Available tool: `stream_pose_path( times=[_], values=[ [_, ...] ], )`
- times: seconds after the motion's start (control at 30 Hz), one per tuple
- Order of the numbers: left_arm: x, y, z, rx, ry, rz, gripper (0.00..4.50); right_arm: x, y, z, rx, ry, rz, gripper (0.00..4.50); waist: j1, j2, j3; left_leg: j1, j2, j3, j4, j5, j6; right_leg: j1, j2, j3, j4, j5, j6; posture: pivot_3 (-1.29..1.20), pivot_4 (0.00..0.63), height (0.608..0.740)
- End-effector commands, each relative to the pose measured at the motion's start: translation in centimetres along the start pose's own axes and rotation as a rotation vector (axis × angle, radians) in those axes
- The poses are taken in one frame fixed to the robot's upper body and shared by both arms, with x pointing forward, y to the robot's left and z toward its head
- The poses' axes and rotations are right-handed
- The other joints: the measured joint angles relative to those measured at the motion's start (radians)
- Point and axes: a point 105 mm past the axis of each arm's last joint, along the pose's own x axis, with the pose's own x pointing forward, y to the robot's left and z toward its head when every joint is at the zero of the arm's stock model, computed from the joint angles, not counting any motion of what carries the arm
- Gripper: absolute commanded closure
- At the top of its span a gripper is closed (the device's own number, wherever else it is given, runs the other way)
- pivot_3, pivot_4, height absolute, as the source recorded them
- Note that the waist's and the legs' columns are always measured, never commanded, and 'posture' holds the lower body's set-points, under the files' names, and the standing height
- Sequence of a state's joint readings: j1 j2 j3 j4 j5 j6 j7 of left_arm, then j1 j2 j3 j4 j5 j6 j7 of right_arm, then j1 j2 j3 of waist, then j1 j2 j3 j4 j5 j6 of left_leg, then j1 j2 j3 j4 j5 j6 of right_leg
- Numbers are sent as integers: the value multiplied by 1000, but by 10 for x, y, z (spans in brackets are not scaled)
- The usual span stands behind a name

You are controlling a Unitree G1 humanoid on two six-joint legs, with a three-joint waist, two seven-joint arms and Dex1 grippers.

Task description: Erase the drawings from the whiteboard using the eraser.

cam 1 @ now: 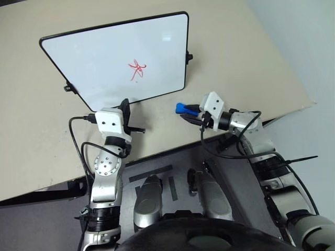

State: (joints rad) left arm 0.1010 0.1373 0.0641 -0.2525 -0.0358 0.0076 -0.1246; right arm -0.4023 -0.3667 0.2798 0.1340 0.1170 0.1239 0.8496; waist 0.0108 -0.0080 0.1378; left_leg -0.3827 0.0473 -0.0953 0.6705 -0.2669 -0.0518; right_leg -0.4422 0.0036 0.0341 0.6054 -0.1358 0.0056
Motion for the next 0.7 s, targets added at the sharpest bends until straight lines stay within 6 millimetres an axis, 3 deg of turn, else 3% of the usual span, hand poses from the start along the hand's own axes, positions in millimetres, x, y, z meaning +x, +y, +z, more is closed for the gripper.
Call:
stream_pose_path(
  times=[0.03, 0.2, 0.47, 0.7],
  values=[
    [2, -1, 9, 4, -41, 2, 4500, -1, -5, 7, -35, -23, -20, 4430, 0, 0, 0, 0, 0, 0, 0, 0, 0, 0, 0, 0, 0, 0, 0, 0, 150, 740],
    [-1, 3, 8, 5, -35, 13, 4500, 8, -1, 37, -123, -109, 16, 4474, -1, 0, 0, 0, 0, 0, 0, 0, 0, 0, 0, 0, 0, 0, 0, 0, 150, 740],
    [-19, 12, 0, 25, 6, 24, 4500, 39, 15, 103, -392, -262, 170, 4474, -10, 0, 0, 0, 1, 0, -1, 0, 0, -3, 1, 0, 0, 1, -1, 0, 150, 740],
    [-27, 19, -2, 32, 20, 53, 4500, 67, 20, 110, -568, -286, 248, 4474, 0, 0, 0, -1, 2, -2, -3, -1, -2, -6, 2, 0, 2, 4, -13, 0, 150, 740]
  ],
)
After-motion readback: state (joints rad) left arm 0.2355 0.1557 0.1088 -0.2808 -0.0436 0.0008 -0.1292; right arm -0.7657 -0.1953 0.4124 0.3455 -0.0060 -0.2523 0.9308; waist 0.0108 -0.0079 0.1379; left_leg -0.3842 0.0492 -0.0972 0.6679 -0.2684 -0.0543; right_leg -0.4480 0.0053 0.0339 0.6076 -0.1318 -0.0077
